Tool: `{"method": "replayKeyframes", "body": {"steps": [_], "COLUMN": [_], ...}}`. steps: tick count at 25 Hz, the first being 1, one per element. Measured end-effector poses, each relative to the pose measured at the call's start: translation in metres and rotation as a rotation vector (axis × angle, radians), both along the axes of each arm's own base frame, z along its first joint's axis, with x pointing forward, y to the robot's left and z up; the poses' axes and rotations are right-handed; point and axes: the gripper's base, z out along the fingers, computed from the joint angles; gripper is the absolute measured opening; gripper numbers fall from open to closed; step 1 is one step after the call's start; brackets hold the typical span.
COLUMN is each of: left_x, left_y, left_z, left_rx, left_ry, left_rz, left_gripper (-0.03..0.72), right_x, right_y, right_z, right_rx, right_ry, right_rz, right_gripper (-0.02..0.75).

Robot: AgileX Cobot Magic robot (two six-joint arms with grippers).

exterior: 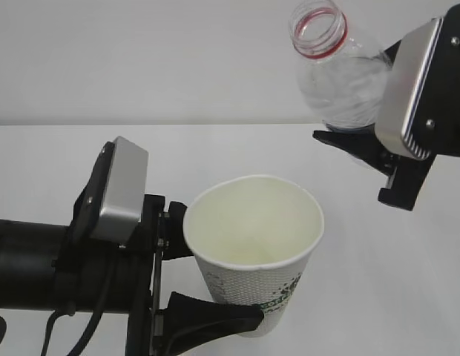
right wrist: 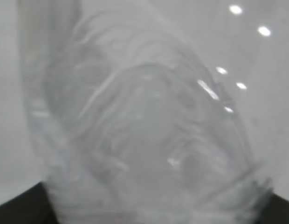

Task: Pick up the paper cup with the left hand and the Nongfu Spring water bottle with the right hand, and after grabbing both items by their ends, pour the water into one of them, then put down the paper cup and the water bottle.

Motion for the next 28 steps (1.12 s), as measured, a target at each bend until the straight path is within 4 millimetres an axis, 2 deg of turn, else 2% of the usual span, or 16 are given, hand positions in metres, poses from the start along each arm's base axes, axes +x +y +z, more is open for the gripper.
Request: {"method": "replayKeyframes", "body": {"steps": [28], "left_x": [0.0009], "left_y": [0.0], "left_z": [0.0006], "left_rx": [-0.007], "left_ry": [0.004], "left_rz": [0.011], "left_gripper": [0.522], "right_x": [0.0024], "right_y": [-0.0036], "right_z": [-0.0006], "right_rx": [-0.157], "right_ry": [-0.096], "right_rz": [0.014], "right_gripper": [0.48]}}
